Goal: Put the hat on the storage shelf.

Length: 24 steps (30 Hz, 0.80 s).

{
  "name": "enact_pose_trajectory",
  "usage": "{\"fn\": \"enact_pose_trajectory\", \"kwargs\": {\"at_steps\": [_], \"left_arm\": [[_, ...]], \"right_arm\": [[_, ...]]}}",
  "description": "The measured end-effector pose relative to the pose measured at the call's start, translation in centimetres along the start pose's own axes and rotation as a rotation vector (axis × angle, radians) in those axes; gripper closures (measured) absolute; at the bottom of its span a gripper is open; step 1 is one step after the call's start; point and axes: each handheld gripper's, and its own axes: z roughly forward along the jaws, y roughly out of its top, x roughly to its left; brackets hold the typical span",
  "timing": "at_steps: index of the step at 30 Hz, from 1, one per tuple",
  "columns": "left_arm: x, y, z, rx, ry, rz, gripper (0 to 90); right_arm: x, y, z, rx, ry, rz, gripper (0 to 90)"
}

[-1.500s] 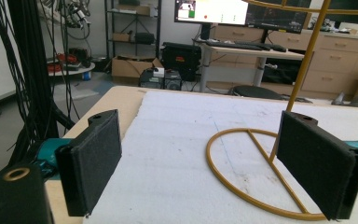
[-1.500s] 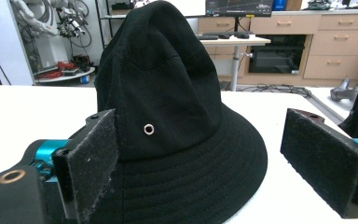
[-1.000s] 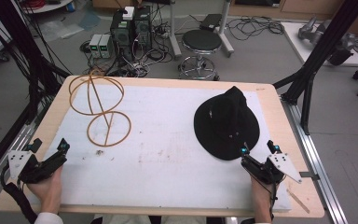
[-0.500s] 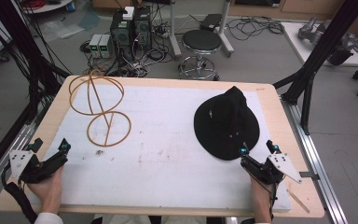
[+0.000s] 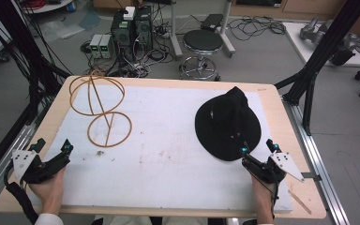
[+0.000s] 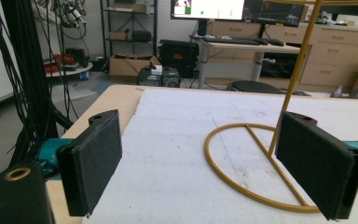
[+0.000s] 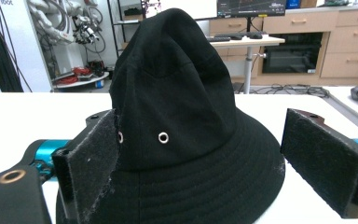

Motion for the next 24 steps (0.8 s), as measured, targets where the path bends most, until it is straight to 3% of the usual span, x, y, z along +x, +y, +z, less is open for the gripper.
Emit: {"fn": "enact_pose_trajectory", "kwargs": {"at_steps": [2,7,13,19,24], "left_arm": [[-0.1,0.0,-0.1,-0.004,-0.003,0.011,15.0],[0.1,0.0,0.0,-0.005,-0.001,0.014,15.0],[0.4,0.0,0.0,-0.006,0.008,0.006,15.0],[0.1,0.1,0.1,-0.010,-0.019,0.010,15.0],[-0.1,0.1,0.1,-0.007,-0.028,0.020,15.0]], "right_arm": [[0.4,0.4,0.3,0.005,0.004,-0.042,11.1],[1.1,0.9,1.2,0.019,0.021,-0.087,11.1],[1.6,1.5,1.9,0.031,0.008,-0.100,11.1],[1.8,2.3,2.5,0.039,-0.035,-0.082,11.1],[2.2,2.9,3.0,0.054,-0.036,-0.087,11.1]]}}
